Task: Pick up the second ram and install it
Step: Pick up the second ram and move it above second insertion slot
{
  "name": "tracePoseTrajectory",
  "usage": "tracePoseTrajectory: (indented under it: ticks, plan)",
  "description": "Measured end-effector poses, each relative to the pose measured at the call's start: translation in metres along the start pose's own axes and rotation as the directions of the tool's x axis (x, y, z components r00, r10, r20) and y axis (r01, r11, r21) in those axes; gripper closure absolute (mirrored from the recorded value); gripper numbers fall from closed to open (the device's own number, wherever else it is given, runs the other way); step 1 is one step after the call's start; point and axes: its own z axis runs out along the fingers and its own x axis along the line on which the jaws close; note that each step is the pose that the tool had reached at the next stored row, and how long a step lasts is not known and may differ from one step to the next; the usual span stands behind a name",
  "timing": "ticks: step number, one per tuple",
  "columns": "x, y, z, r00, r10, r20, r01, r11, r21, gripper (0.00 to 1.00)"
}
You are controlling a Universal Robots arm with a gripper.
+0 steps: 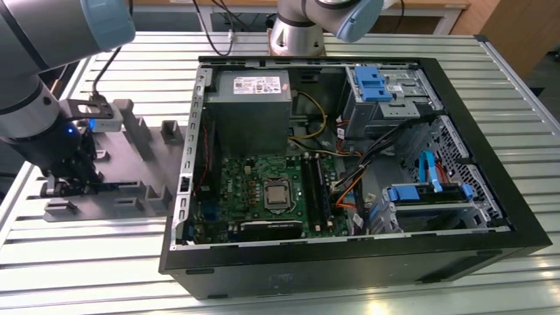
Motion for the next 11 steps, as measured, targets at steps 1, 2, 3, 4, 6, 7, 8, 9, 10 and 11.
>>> tracePoseTrajectory:
  ticks: [1, 2, 3, 4, 6, 7, 8, 9, 10, 11]
  plan:
    - [0.0000, -0.0001, 0.0002, 1.0000, 0.000, -0.0001, 0.000, 1.0000, 0.0000, 0.72]
    - [0.0000, -0.0002, 0.0004, 1.0000, 0.000, 0.0000, 0.000, 1.0000, -0.0001, 0.72]
    - [0.0000, -0.0002, 0.0009, 1.0000, 0.000, 0.0000, 0.000, 1.0000, 0.0000, 0.72]
    - [0.0000, -0.0002, 0.0013, 1.0000, 0.000, 0.0000, 0.000, 1.0000, 0.0000, 0.72]
    - [0.0000, -0.0003, 0.0014, 1.0000, 0.000, 0.0000, 0.000, 1.0000, 0.0000, 0.72]
    - [0.0000, -0.0005, 0.0015, 1.0000, 0.000, 0.0001, 0.000, 1.0000, 0.0002, 0.72]
    - [0.0000, -0.0008, 0.0016, 1.0000, 0.000, 0.0002, 0.000, 1.0000, 0.0003, 0.72]
    - [0.0000, -0.0011, 0.0016, 1.0000, 0.000, 0.0002, 0.000, 1.0000, 0.0002, 0.72]
    - [0.0000, -0.0014, 0.0014, 1.0000, 0.000, 0.0000, 0.000, 1.0000, 0.0000, 0.72]
    - [0.0000, -0.0017, 0.0014, 1.0000, 0.000, 0.0000, 0.000, 1.0000, 0.0001, 0.72]
